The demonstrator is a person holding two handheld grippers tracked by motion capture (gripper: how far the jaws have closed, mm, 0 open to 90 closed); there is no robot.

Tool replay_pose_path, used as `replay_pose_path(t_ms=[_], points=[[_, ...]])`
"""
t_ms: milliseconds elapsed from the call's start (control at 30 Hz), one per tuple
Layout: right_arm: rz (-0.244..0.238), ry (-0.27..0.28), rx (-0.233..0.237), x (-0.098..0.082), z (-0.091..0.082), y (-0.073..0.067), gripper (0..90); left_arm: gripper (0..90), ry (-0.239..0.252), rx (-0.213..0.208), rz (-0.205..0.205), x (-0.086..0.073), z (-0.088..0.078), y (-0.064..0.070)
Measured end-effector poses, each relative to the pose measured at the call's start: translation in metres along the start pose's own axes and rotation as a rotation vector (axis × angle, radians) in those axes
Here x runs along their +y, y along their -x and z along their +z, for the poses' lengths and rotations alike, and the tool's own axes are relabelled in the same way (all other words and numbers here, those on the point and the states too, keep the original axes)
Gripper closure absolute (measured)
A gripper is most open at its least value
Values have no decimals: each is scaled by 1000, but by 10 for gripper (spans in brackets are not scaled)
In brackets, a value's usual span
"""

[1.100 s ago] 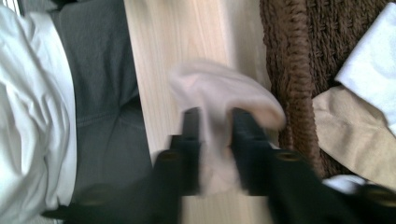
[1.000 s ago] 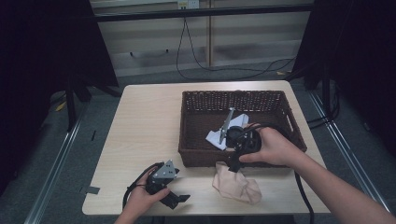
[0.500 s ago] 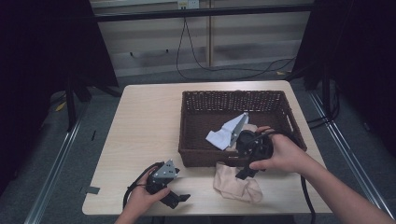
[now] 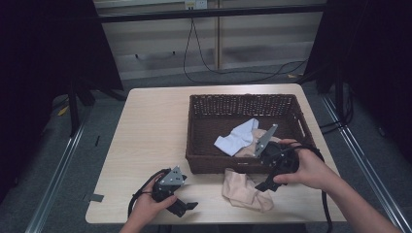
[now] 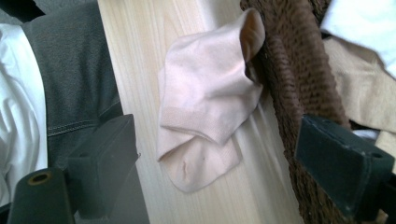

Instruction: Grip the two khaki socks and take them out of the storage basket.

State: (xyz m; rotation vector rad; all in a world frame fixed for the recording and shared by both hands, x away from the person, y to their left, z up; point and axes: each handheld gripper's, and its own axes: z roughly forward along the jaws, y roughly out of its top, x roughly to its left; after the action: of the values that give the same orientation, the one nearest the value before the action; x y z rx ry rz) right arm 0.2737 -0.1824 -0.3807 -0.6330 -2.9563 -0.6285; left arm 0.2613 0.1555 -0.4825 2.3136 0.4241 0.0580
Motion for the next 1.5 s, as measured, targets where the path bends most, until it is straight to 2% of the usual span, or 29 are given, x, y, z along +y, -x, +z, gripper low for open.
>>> replay_pose_path(t_ms=[67, 400, 767, 900, 1033, 1133, 1500], points=[[0, 8, -12, -5, 1, 0, 87, 27, 0, 2, 0, 0, 0, 0], [20, 45, -32, -29, 6, 0, 88, 27, 2, 0, 1, 0, 1, 0], [49, 81, -34, -54, 14, 3, 79, 27, -4, 0, 4, 0, 1, 0], [35, 102, -46, -61, 16, 3, 71, 27, -1, 4, 4, 0, 1, 0], [36, 111, -40, -68, 18, 1, 58, 27, -1, 0, 5, 0, 1, 0], [20, 122, -41, -72, 20, 0, 55, 27, -2, 0, 6, 0, 1, 1], [36, 134, -28, -90, 28, -1, 46, 27, -3, 1, 6, 0, 0, 1]])
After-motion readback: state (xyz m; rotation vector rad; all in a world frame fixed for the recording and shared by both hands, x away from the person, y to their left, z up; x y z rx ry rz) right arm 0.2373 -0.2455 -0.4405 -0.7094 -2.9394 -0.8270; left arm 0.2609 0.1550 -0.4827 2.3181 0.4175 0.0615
